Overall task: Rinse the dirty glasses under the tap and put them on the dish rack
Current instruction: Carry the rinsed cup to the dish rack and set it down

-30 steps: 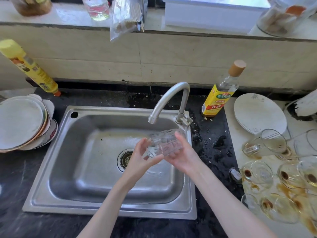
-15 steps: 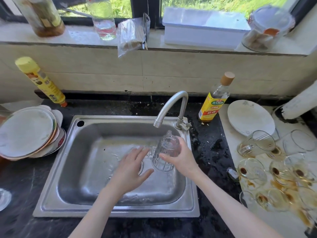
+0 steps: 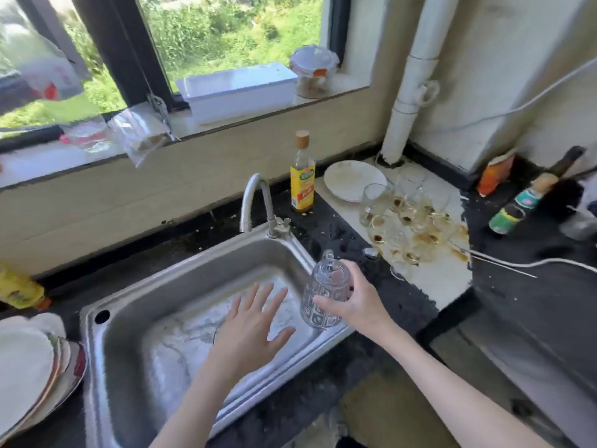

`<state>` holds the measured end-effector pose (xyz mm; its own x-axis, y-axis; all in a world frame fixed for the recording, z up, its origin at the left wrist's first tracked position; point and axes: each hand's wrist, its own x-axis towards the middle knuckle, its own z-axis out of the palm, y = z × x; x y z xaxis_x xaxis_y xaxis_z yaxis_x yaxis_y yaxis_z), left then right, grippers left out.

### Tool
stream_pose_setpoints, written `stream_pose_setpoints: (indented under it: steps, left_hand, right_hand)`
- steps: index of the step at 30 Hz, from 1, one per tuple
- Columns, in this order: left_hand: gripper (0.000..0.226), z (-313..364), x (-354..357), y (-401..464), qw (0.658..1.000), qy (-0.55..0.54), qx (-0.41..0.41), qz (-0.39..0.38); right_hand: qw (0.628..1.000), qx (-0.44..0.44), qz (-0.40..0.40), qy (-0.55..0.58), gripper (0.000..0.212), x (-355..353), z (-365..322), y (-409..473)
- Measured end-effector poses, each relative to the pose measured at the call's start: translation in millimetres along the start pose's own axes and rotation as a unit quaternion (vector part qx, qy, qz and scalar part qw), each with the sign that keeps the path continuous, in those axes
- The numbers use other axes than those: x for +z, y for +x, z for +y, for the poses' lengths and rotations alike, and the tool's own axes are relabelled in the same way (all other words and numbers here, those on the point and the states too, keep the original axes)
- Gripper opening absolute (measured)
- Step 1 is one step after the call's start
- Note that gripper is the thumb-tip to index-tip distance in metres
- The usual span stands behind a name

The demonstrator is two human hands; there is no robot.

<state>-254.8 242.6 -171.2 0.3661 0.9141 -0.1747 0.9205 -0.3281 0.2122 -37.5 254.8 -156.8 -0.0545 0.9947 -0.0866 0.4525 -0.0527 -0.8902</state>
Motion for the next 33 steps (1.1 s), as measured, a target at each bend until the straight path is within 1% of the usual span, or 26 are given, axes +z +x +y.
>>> stream_pose_setpoints:
  steps: [2,4,7,10,12,15,17,19,20,21,22,25,27,29,31,33]
  left_hand:
    - [0.105,14.0,-7.5,-9.8,0.999,0.001,0.05,0.012]
    - [0.105,32.1,-10.3,-19.5,0.995,-0.001,0.097,0.007]
    - [0.108,72.2,-1.6,-30.6,0.986,0.015,0.164,-0.016]
    - [0.104,122.3,10.0,-39.4,0.971,0.011,0.237,-0.016]
    - [0.101,158.7,14.6,-44.9,0.956,0.019,0.292,-0.024]
    - [0.098,227.0,18.3,-60.8,0.925,0.039,0.377,-0.009]
    - [0.095,276.4,24.5,-79.6,0.905,0.039,0.423,-0.013]
    - [0.084,323.5,38.6,-101.7,0.886,0.041,0.462,-0.028]
    - [0.077,347.7,46.5,-115.7,0.872,0.055,0.486,-0.031]
    - [0.072,371.5,55.3,-130.2,0.86,0.069,0.504,-0.042]
    - [0.072,396.8,63.3,-145.7,0.852,0.072,0.517,-0.05]
    - [0.089,469.1,92.8,-188.9,0.822,0.035,0.566,-0.053]
    - [0.097,513.6,104.4,-209.0,0.81,0.019,0.582,-0.067]
    - [0.101,554.7,115.1,-224.1,0.801,0.016,0.594,-0.072]
    - [0.099,591.0,122.4,-235.1,0.789,0.011,0.609,-0.08]
    - [0.1,623.3,130.4,-240.8,0.777,0.01,0.623,-0.088]
  right_hand:
    - [0.999,0.008,0.041,0.006,0.064,-13.1,-0.5,-31.9]
    - [0.997,0.014,0.075,-0.008,0.065,-28.0,-2.4,-67.3]
    - [0.991,0.037,0.129,-0.03,0.067,-53.1,2.9,-127.4]
    - [0.979,0.071,0.191,-0.024,0.068,-79.7,18.7,-191.1]
    - [0.968,0.09,0.234,-0.026,0.066,-97.4,28.7,-237.1]
    - [0.949,0.128,0.286,-0.021,0.064,-124.6,44.6,-312.1]
    - [0.935,0.154,0.318,-0.02,0.067,-144.2,56.3,-367.8]
    - [0.921,0.18,0.345,-0.018,0.07,-163.8,67.5,-426.7]
    - [0.914,0.189,0.359,-0.015,0.068,-173.9,73.1,-456.9]
    - [0.906,0.2,0.372,-0.012,0.065,-183.8,78.7,-487.2]
    - [0.898,0.211,0.386,-0.012,0.064,-193.9,84.3,-517.1]
    - [0.873,0.237,0.426,-0.008,0.065,-223.8,100.6,-597.2]
    - [0.86,0.245,0.447,-0.002,0.072,-243.0,107.3,-640.7]
    - [0.847,0.251,0.469,0.005,0.068,-261.2,113.0,-675.2]
    - [0.831,0.255,0.494,0.017,0.061,-278.8,120.8,-701.7]
    - [0.814,0.258,0.519,0.024,0.063,-295.6,133.7,-721.9]
